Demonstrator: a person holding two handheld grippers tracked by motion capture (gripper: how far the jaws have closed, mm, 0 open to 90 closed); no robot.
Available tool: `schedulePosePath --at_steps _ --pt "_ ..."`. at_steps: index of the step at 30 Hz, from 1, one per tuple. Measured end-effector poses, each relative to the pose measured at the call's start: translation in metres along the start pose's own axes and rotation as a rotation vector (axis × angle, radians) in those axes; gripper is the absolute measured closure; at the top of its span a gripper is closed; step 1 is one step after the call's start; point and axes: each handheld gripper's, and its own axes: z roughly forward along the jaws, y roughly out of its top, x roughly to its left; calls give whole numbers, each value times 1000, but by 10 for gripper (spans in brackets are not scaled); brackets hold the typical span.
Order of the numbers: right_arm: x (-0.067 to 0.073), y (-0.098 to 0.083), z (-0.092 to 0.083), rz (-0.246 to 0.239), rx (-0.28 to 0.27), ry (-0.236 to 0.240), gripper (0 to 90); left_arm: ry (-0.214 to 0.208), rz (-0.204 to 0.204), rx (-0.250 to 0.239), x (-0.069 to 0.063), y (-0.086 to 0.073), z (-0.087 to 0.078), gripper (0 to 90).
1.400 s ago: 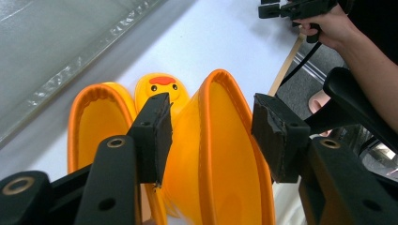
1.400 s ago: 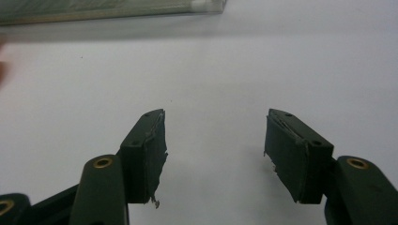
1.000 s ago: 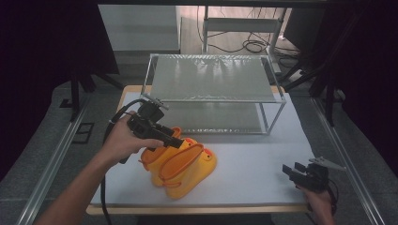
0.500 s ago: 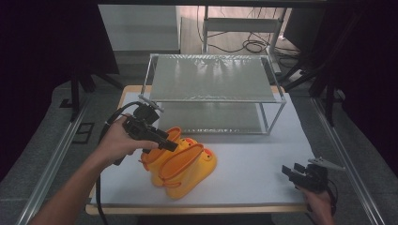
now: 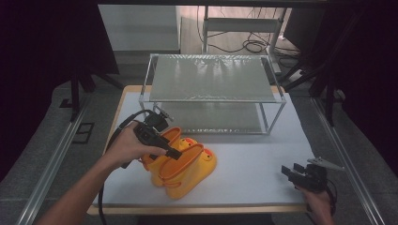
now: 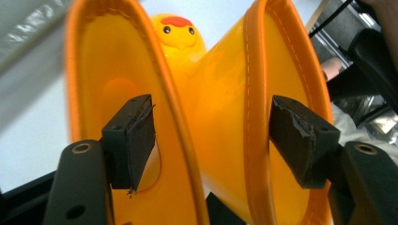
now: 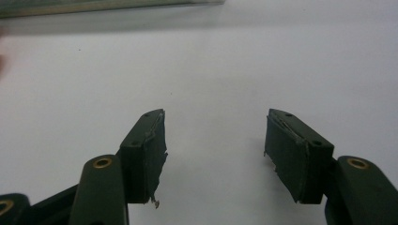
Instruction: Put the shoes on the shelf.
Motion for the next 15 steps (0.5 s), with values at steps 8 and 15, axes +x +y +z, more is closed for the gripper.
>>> schedulePosePath --at_steps 8,15 --pt "-2 0 -1 2 -3 -1 381 48 -9 38 -4 6 17 430" --pt "-1 0 -1 2 -2 -5 382 40 -38 8 -2 3 15 759"
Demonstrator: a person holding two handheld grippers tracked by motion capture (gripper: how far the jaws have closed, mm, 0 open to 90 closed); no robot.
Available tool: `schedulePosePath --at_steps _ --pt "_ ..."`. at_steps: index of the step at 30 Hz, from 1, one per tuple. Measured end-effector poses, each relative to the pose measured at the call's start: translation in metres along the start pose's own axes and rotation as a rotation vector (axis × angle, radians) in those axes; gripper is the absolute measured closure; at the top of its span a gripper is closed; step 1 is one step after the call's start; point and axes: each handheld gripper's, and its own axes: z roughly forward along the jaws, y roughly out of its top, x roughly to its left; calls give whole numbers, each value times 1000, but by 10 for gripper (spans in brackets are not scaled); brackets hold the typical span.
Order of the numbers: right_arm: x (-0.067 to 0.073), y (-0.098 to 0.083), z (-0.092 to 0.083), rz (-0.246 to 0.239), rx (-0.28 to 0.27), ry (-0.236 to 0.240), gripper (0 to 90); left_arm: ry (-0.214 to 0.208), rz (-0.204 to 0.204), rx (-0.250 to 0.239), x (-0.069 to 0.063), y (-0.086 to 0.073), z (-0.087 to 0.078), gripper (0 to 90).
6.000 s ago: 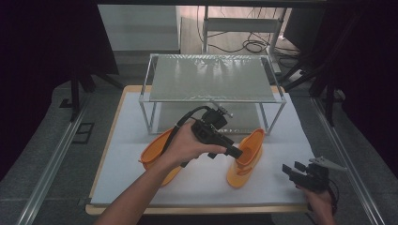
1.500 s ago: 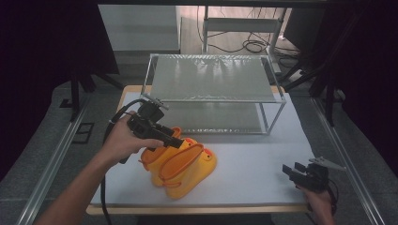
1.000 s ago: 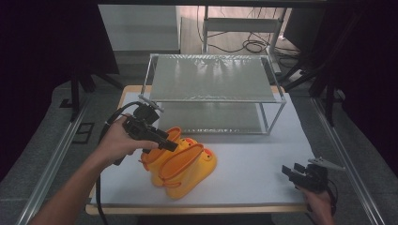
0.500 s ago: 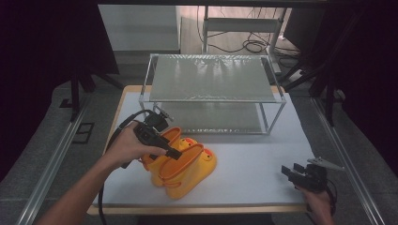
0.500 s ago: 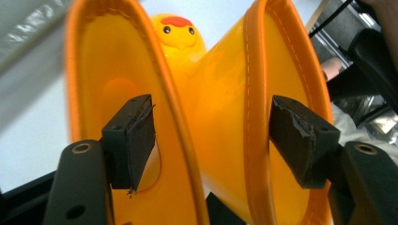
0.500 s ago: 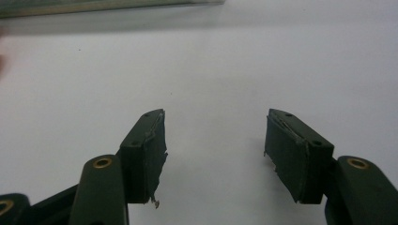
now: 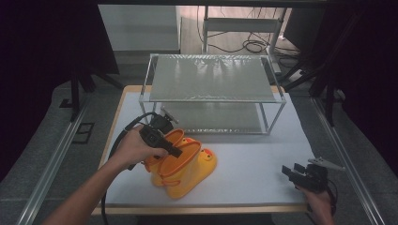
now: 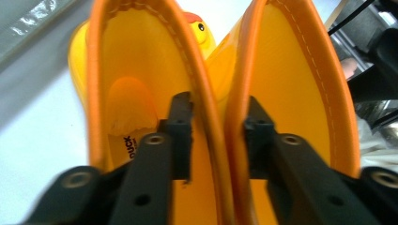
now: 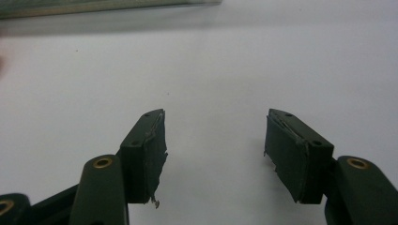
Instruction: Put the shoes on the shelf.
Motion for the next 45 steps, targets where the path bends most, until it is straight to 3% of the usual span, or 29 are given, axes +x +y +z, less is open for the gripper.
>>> schedulePosePath --at_steps 5,9,16,21,30,36,45 --pt "0 0 1 1 4 -5 383 1 4 -17 2 -2 -2 815" --pt "-1 0 1 3 7 -7 384 -30 -22 -85 10 -7 -4 819" --pt "0 1 -1 6 -4 -8 385 -57 -36 -105 15 0 -11 821" --pt "-3 1 -2 12 -11 -13 386 -91 -22 -103 8 10 -19 821" --pt "-5 2 -5 21 -22 -13 386 -163 -11 -177 -9 28 -37 821" --pt "-5 2 -5 24 -19 -11 387 -176 27 -176 -28 53 -48 821" --pt "-8 2 -7 37 -21 -7 387 -207 69 -218 -55 93 -77 821"
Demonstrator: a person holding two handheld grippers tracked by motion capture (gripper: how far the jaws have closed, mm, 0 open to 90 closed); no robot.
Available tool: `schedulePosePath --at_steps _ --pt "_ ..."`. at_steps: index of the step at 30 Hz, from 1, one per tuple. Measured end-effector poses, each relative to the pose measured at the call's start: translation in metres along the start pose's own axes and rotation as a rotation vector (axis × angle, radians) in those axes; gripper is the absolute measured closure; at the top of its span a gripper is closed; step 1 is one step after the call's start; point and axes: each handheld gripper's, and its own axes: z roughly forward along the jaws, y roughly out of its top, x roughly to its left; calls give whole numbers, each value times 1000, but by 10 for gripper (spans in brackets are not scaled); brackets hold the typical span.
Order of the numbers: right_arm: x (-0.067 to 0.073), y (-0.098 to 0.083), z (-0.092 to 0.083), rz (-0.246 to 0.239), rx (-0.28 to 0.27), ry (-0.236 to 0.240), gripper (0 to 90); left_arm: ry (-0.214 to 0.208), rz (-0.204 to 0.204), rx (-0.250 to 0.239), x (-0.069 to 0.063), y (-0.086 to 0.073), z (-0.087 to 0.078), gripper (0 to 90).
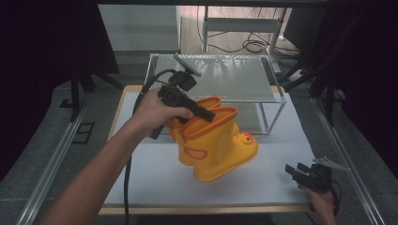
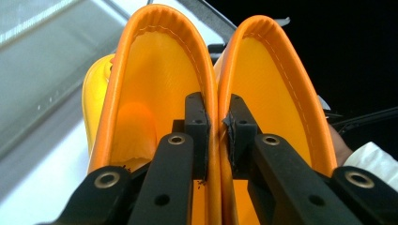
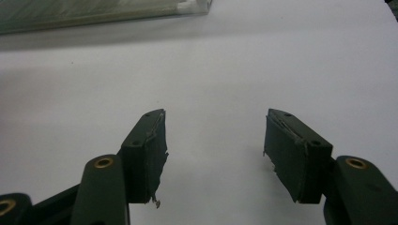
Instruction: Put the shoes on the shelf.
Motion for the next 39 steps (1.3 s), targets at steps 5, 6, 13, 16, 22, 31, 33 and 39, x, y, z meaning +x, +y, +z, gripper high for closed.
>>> schedulePosePath --at_steps 5,6,13,16,22,31,33,39 --pt "0 0 -1 3 -6 3 387 -3 19 -19 -11 24 -9 821" --pt "-1 0 -1 3 -9 4 387 -4 17 -27 -12 27 -11 821" --pt "-2 -1 0 12 -7 7 388 -10 5 -76 -17 58 -28 821" --pt "-1 -1 0 11 2 9 388 -17 -12 -90 -15 70 -31 821" --pt "-2 -1 1 12 2 9 388 -13 -43 -106 -7 98 -32 821" --pt "-8 -3 -2 34 -7 8 390 39 -98 -137 22 142 -38 821" --pt "-10 -2 -3 43 -17 9 389 70 -128 -160 29 151 -41 821" --pt "-12 -1 -4 56 -23 12 390 190 -221 -226 53 171 -40 821"
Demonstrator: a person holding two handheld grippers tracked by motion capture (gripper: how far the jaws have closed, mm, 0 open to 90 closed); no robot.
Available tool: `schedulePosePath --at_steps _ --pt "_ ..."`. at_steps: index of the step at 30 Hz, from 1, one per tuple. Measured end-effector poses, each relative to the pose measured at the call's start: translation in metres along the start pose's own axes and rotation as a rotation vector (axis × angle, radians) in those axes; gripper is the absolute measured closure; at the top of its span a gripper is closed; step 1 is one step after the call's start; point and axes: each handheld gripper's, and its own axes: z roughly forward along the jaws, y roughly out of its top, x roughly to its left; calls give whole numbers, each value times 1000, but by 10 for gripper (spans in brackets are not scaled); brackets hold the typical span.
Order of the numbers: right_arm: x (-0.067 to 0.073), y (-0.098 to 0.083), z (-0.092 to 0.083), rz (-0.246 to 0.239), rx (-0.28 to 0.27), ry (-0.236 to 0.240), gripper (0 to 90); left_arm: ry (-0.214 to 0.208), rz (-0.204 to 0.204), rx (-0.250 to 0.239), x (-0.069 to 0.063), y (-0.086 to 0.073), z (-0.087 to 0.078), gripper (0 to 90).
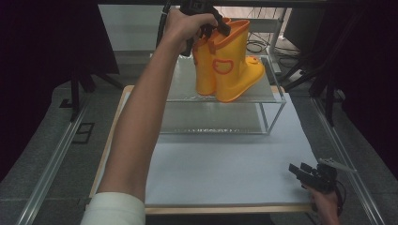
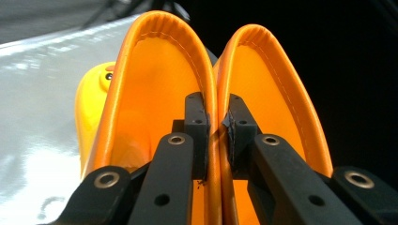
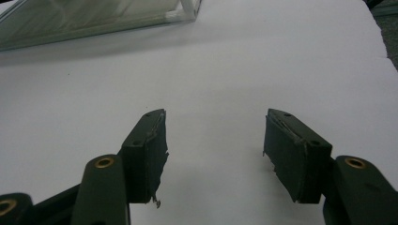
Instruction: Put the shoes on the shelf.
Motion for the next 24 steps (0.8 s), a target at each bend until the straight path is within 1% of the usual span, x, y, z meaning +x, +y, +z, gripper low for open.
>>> schedulePosePath --at_steps 1,2,3,4,5,6,8,9,12,13,14,16,17,21,24 --pt "1 0 0 -2 0 1 390 19 -20 -8 4 2 4 821" --pt "2 0 1 -13 1 4 389 49 -48 -21 11 5 9 821" --pt "3 0 1 -15 0 5 389 68 -63 -25 15 6 12 821" --pt "4 0 1 -15 -1 8 389 68 -63 -25 15 6 12 821" --pt "4 0 1 -15 -1 8 389 86 -74 -33 19 7 14 821" --pt "5 1 1 -17 -5 8 389 96 -92 -42 24 7 15 822" --pt "6 1 1 -18 -6 10 389 135 -130 -58 34 8 19 822" --pt "7 1 2 -19 -6 11 389 141 -140 -64 37 8 20 822" --pt "8 0 2 -23 -2 11 388 164 -149 -67 42 8 22 822" --pt "8 0 3 -23 0 14 388 186 -161 -76 45 7 24 822" --pt "9 0 3 -27 0 14 389 195 -166 -76 47 7 25 822" --pt "10 0 4 -30 1 13 388 231 -184 -78 54 6 29 821" --pt "10 0 4 -30 1 13 388 231 -184 -78 54 6 29 821" --pt "10 -1 5 -33 6 13 388 286 -203 -68 66 3 37 821" --pt "10 -1 5 -33 4 13 388 293 -211 -72 69 2 39 821"
